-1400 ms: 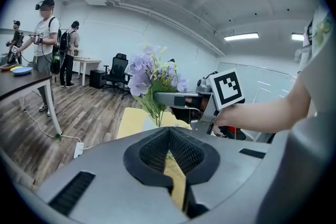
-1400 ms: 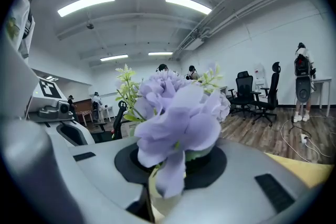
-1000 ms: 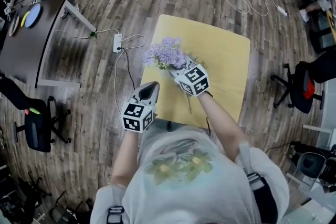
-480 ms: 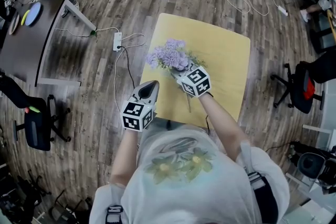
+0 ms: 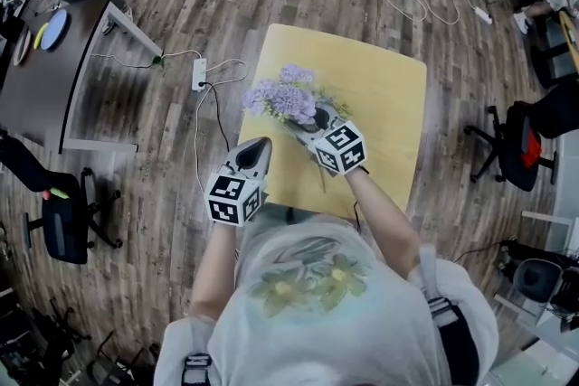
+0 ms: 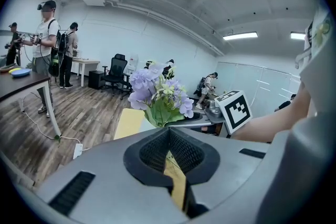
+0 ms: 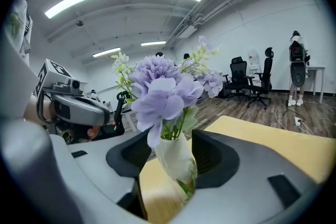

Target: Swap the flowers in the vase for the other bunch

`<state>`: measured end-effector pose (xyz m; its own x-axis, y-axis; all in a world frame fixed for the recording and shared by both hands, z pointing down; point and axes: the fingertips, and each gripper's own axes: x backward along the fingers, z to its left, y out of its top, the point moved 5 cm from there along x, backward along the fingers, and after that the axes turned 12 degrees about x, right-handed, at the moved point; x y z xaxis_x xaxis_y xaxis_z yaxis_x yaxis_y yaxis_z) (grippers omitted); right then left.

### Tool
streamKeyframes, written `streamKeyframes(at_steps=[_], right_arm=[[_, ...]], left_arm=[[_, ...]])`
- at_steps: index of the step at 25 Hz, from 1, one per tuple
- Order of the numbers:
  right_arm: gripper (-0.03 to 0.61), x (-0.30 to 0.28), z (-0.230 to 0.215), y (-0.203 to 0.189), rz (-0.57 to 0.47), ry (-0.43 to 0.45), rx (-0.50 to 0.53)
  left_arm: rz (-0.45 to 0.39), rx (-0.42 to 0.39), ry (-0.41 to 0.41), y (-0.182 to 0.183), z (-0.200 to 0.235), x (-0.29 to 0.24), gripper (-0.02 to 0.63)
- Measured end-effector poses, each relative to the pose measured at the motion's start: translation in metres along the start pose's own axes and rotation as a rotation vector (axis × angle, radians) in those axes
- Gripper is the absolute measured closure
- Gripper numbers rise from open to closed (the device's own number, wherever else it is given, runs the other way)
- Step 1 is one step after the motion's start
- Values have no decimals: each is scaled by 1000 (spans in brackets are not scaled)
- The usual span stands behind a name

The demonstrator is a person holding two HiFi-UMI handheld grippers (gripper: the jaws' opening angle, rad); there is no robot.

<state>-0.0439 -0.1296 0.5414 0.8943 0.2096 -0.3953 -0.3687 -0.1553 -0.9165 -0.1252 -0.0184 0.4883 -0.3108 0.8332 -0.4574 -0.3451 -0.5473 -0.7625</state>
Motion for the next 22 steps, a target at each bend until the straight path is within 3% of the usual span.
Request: streamKeyframes(at_steps=[16, 17, 19, 22], right_arm=[[360, 62, 19, -4, -60, -50, -16], [369, 66, 21, -3, -61, -68, -15], [473, 74, 22, -1, -63, -130, -9], [503, 87, 25, 5, -97, -181, -22]], left_arm=[[14, -28, -69, -8, -29, -4, 595], [16, -30, -74, -9, -30, -4, 597], [19, -34, -83, -10, -33, -2, 597], [22, -40, -97, -13, -36, -1, 597]])
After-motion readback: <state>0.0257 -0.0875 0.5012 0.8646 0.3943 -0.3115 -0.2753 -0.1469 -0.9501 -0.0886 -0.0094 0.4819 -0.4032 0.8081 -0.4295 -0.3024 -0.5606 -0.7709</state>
